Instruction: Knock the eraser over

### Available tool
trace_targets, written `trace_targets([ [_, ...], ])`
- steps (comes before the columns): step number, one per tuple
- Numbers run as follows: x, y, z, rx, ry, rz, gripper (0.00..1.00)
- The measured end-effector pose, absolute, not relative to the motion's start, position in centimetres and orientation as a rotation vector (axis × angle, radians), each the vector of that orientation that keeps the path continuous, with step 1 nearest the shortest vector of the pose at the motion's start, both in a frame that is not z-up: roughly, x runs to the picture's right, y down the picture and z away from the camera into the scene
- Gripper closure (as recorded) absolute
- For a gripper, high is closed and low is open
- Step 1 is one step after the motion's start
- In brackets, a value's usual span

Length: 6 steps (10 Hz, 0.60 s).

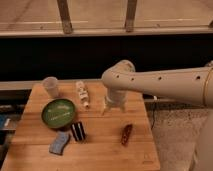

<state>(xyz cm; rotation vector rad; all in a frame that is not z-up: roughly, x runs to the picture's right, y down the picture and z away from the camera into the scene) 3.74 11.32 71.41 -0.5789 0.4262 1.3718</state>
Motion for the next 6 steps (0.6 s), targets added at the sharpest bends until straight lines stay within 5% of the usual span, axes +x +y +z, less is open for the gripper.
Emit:
trace_targets([
  [6,1.6,13.5,70.6,-0.620,0.442,1.314,0.36],
])
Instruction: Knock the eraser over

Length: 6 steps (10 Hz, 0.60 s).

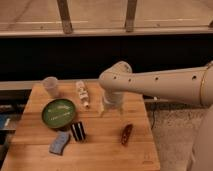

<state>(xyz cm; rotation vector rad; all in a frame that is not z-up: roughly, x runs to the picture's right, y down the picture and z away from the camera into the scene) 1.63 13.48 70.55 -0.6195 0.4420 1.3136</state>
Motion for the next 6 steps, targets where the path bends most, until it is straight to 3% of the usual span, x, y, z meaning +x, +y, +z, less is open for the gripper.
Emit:
trace_targets([
  [6,-3.1,22.3,67.6,-0.727,0.544,1.191,0.36],
])
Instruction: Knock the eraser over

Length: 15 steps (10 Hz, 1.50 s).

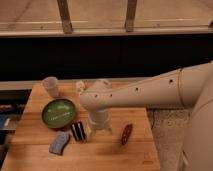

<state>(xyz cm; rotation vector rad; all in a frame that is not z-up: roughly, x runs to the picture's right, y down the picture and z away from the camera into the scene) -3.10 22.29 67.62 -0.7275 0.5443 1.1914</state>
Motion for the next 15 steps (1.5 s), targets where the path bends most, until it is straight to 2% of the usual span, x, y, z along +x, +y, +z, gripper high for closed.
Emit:
trace_targets([
  [3,-5.7,23.5,69.0,-0.788,0.549,1.125,0.36],
  [8,-7.9,22.3,71.5,-0.801,0.536,1.098,0.36],
  [10,-8.1,21.0,73.1,-0.776,0.531,1.095,0.36],
  [12,-8.4,19.1,74.6,-0.676,0.544,1.066,0.36],
  [15,-6.6,14.3,77.3,-0.588,0.508,1.115,0.36],
])
